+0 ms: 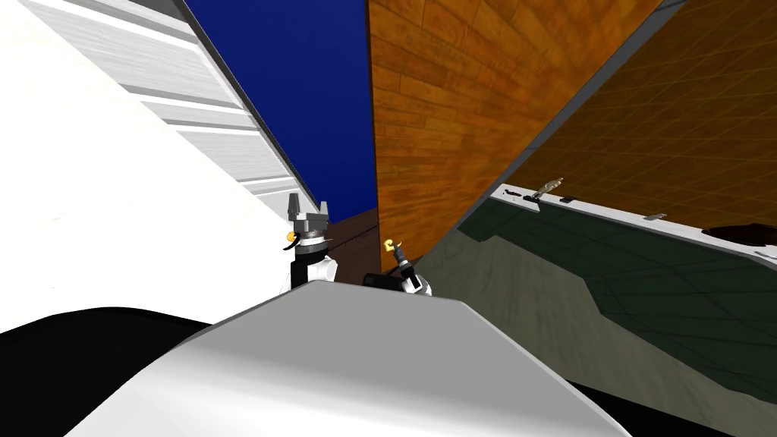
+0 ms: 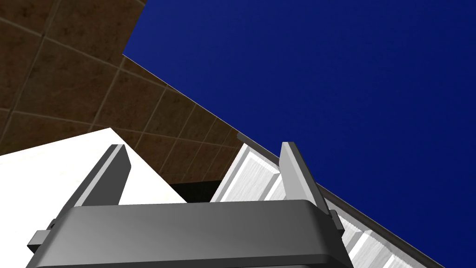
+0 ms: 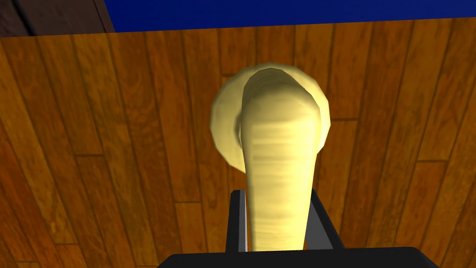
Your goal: Push the door open
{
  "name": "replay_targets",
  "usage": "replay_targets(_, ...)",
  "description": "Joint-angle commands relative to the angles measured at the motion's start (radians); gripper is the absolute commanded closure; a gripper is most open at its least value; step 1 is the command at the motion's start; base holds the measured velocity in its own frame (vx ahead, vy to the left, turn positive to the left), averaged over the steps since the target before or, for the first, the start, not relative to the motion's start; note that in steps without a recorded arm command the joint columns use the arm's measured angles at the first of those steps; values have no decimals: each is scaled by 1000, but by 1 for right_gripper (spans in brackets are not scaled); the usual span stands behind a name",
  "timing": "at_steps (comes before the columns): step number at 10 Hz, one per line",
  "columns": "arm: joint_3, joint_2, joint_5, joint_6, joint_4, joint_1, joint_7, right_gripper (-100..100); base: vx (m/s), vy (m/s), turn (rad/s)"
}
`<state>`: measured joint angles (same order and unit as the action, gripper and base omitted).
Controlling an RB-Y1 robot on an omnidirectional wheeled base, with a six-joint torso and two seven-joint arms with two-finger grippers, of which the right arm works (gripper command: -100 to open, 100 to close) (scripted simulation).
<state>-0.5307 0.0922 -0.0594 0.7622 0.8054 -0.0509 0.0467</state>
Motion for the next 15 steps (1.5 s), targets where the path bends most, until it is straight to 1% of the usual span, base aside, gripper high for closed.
replay_targets(1,31,2,-8,4,-3,-9,-9,100,82,94,-60)
replay_targets(4,66,-7,-15,3,-15,-14,-20,100,76,112,-37)
replay_targets(5,88,-14,-20,2,-23,-18,-27,100,111,144,-69)
replay_targets(8,120,-23,-26,1,-34,-23,-36,100,114,128,-37)
replay_targets(9,140,-30,-30,1,-41,-26,-43,100,113,124,-43)
replay_targets(10,149,-33,-32,0,-44,-27,-45,100,126,139,-60)
replay_targets(13,193,-51,-41,-1,-59,-35,-59,100,123,182,-66)
replay_targets(14,203,-56,-43,-1,-62,-36,-62,100,102,164,-59)
replay_targets(15,198,-48,-42,-3,-57,-30,-61,100,52,61,-37)
